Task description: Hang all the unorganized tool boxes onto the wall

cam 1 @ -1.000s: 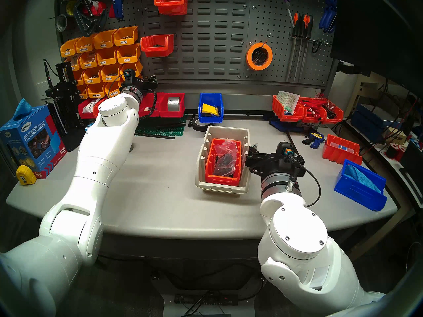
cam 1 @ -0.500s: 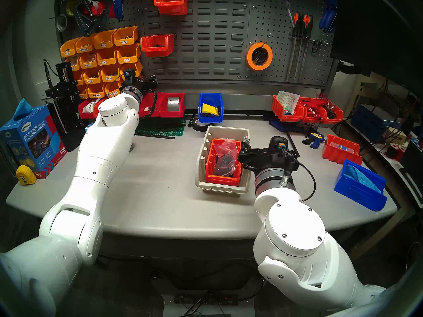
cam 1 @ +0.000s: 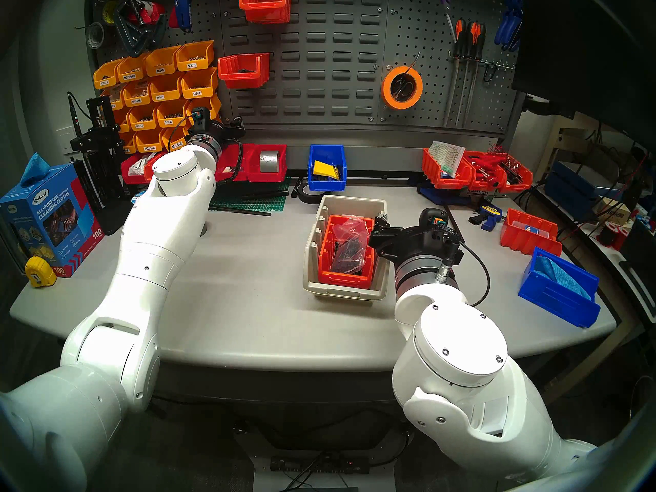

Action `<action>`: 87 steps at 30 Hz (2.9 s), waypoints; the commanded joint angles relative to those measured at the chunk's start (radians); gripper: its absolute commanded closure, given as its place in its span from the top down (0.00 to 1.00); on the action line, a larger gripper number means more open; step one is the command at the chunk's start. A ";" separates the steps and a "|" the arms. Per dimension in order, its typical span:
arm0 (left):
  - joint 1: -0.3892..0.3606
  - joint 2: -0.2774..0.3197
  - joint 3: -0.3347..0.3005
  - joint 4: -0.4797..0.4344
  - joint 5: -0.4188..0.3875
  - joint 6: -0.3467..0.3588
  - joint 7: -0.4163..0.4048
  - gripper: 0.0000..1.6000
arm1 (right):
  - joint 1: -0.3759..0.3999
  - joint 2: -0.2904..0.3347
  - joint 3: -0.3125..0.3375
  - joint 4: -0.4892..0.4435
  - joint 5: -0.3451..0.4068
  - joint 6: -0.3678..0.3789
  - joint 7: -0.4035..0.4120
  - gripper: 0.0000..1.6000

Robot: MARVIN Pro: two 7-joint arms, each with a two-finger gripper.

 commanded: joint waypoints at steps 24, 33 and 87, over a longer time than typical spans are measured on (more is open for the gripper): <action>-0.018 -0.003 -0.003 -0.013 0.002 -0.007 0.005 1.00 | 0.012 0.048 -0.008 -0.007 0.035 -0.070 0.000 1.00; -0.018 -0.003 -0.003 -0.013 0.002 -0.006 0.005 1.00 | -0.042 0.069 0.008 -0.007 0.111 -0.106 -0.005 1.00; -0.018 -0.003 -0.003 -0.013 0.002 -0.006 0.004 1.00 | -0.013 0.214 -0.048 -0.007 0.092 -0.195 -0.009 0.00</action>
